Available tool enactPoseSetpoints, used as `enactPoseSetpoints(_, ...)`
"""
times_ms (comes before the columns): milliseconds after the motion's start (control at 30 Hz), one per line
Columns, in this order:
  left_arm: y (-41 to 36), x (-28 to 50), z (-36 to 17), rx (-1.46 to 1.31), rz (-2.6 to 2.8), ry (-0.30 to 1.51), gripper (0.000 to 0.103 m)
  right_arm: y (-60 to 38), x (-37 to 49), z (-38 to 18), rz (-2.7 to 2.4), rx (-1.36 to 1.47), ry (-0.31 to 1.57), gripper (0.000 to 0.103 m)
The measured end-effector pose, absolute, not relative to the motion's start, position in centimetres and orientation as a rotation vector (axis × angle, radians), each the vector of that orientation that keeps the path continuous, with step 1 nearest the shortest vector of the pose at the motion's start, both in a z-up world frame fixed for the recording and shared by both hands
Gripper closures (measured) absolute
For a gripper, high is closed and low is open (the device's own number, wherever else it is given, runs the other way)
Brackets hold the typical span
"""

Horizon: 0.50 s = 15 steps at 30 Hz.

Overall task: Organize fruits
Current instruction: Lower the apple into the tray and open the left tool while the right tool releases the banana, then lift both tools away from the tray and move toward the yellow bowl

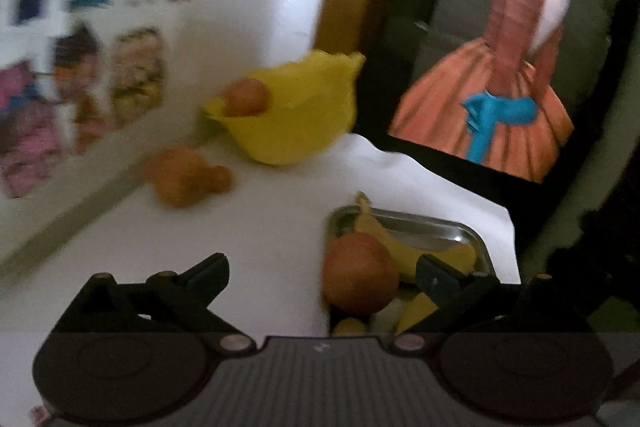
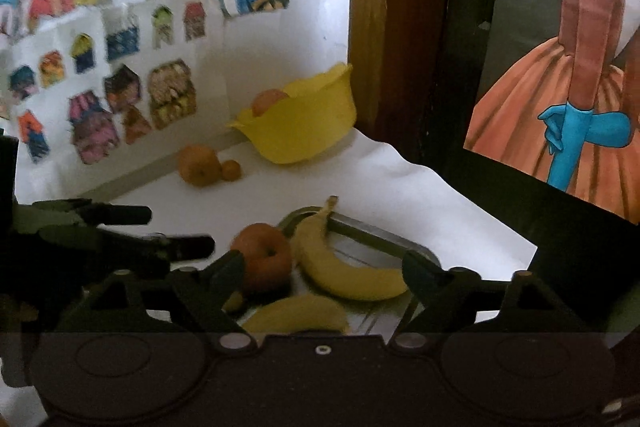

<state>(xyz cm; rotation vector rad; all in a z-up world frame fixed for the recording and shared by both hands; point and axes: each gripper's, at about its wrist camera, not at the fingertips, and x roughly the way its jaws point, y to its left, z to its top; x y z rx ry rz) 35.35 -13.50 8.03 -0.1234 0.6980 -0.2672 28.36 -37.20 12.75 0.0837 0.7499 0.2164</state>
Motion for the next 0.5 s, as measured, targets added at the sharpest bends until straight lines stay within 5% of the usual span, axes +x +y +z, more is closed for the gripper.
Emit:
enactPoseSetpoints(333,-9.6,22.8,17.0,-0.156,0.043,0.740,0.000,-37.1,19.0,18.7,0.142,0.156,0.777,0.001)
enactPoseSetpoints(500,-9.7,16.3,20.8,-0.168,0.129,0.800,0.000,-37.7,15.9,19.4,0.066,0.235,0.962,0.001)
